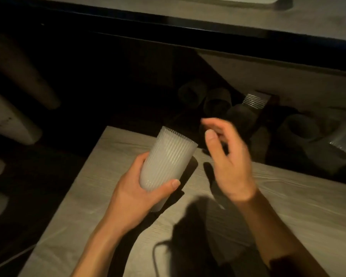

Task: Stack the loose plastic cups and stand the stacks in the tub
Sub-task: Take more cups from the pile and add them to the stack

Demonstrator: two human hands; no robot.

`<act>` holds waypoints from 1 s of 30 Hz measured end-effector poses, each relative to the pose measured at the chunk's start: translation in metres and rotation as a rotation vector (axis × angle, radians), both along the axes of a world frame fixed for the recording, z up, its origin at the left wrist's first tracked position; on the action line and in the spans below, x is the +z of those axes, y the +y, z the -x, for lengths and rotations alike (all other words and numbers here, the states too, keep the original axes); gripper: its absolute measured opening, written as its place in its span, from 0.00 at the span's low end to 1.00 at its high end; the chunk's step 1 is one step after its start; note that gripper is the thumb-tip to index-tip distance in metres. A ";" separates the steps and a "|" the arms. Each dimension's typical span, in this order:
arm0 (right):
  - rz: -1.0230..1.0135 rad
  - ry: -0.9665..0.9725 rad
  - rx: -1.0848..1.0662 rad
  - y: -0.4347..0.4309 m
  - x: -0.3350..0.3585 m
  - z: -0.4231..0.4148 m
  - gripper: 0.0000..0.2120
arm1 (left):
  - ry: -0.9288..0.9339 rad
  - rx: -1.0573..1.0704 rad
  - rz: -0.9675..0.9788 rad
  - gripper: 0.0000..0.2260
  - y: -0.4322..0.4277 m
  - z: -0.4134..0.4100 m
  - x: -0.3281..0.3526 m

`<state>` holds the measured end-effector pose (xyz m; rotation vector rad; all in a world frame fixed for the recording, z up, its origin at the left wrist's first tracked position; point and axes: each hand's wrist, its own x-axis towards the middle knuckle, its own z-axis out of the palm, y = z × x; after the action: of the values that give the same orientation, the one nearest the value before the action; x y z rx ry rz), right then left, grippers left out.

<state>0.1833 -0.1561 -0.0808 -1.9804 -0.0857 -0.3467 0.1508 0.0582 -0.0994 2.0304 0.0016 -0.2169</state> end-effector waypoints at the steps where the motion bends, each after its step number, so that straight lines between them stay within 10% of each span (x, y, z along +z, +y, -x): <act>1: 0.066 0.003 -0.108 -0.011 0.003 -0.004 0.20 | 0.005 -0.016 0.000 0.34 -0.005 -0.002 0.001; 7: 0.777 0.443 -0.072 -0.034 0.004 -0.021 0.14 | -0.003 -0.086 -0.061 0.34 -0.030 -0.012 0.005; 14: -0.144 0.322 -0.404 -0.064 0.000 -0.017 0.14 | -0.001 -0.167 -0.095 0.34 -0.048 -0.018 0.002; 21: -0.652 0.336 -0.427 -0.073 0.004 -0.020 0.14 | -0.046 -0.237 -0.180 0.35 -0.060 -0.025 0.008; 30: -0.451 0.483 -0.048 -0.086 0.013 -0.019 0.23 | -0.069 -0.245 -0.190 0.37 -0.072 -0.034 0.006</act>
<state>0.2023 -0.2420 -0.0682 -1.5688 0.3225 0.0873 0.1852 -0.0139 -0.0935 2.2252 -0.2806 -0.3096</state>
